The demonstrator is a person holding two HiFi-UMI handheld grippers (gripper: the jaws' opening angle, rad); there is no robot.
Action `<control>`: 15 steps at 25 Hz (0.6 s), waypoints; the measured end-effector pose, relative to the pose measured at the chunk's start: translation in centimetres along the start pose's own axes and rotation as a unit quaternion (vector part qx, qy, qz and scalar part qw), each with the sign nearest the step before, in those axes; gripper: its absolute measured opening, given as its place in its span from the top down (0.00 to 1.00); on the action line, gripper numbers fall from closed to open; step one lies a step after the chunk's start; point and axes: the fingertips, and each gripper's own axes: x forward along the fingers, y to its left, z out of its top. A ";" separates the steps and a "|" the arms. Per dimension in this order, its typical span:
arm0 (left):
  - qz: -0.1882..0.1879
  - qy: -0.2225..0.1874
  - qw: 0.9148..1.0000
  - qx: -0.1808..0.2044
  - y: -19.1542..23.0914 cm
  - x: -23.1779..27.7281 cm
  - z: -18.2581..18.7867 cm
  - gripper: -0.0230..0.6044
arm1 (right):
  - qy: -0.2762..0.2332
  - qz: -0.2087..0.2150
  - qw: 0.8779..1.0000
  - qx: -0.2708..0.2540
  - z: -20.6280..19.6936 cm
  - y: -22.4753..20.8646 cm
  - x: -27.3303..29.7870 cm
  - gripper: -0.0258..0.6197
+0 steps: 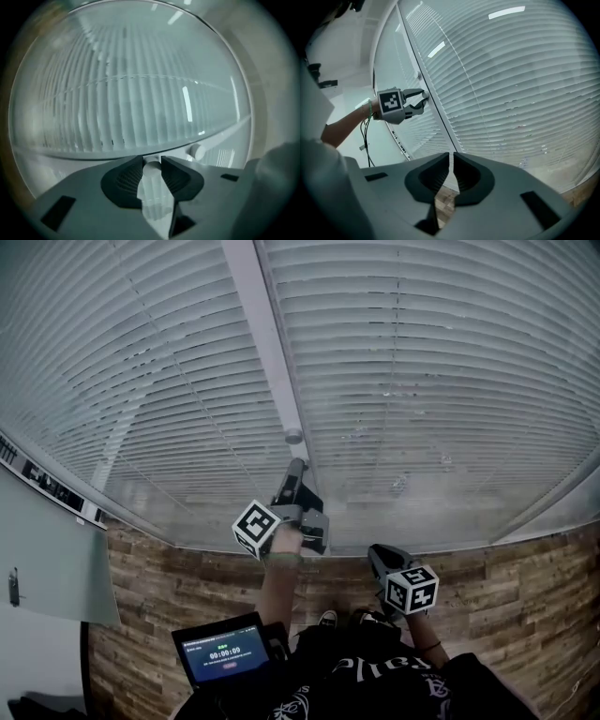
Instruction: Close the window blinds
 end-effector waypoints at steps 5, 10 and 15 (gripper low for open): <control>-0.006 -0.022 0.987 -0.159 0.6 -0.3 0.4 0.77 | 0.001 0.001 1.000 0.001 -0.1 0.1 0.0 0.90; 0.023 0.043 0.981 0.187 -0.6 -0.2 -0.4 0.76 | 0.001 0.001 1.000 0.003 -0.3 0.4 -0.1 0.90; 0.102 0.111 0.667 0.730 -1.7 -0.1 -1.6 0.75 | 0.002 -0.005 1.000 0.006 -0.5 0.0 -0.3 0.90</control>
